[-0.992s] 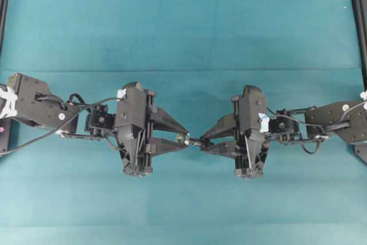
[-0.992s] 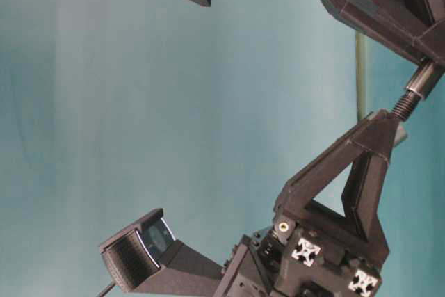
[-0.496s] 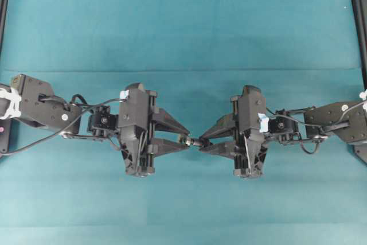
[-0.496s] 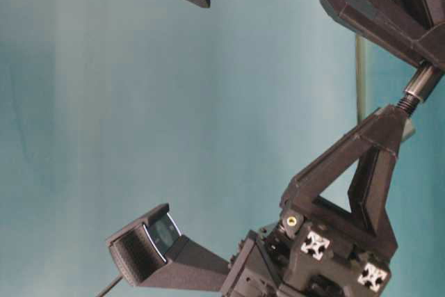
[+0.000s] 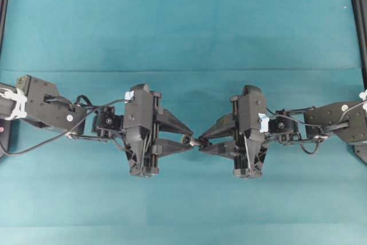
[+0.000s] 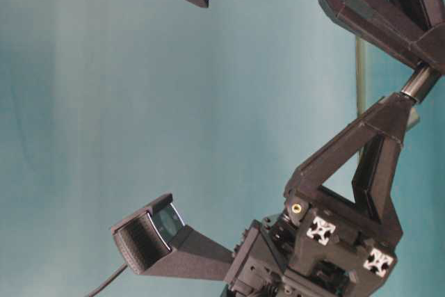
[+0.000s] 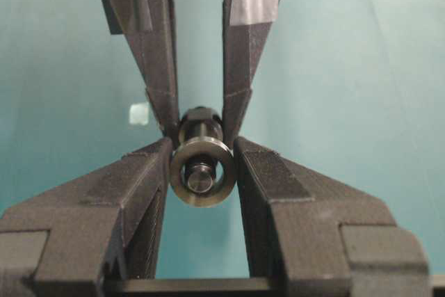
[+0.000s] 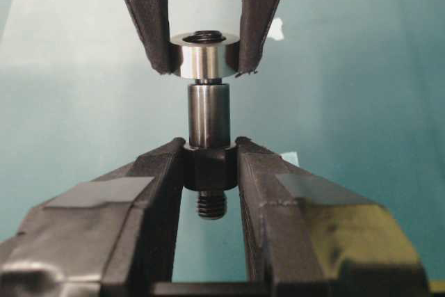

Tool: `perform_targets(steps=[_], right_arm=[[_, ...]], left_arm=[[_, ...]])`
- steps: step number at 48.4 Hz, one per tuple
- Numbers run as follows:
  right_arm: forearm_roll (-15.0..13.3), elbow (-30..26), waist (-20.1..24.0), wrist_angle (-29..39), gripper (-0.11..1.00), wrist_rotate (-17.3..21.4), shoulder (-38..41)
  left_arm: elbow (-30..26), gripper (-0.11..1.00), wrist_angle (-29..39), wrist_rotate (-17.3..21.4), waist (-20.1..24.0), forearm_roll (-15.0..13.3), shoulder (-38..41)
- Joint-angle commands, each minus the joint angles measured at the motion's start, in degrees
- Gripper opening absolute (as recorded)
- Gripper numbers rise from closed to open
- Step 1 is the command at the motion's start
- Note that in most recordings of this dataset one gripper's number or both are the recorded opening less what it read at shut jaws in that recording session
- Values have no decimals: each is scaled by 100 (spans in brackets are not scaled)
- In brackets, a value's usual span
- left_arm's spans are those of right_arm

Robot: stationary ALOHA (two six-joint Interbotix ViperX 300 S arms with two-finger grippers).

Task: Insert the washer onto the shaft with both hands.
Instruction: 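Push the washer with the left gripper down over the shaft threads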

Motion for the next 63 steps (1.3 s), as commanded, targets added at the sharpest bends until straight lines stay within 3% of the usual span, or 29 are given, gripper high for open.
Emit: perform_targets(steps=[1, 49, 63], right_arm=[[9, -88, 9, -62, 0, 62, -44], [9, -176, 0, -79, 0, 53, -9], [9, -167, -18, -176, 0, 53, -18]], left_arm=[[-105, 37, -62, -9, -9, 0, -35], [-264, 37, -18, -9, -70, 0, 193], [-431, 37, 352, -9, -70, 0, 281]])
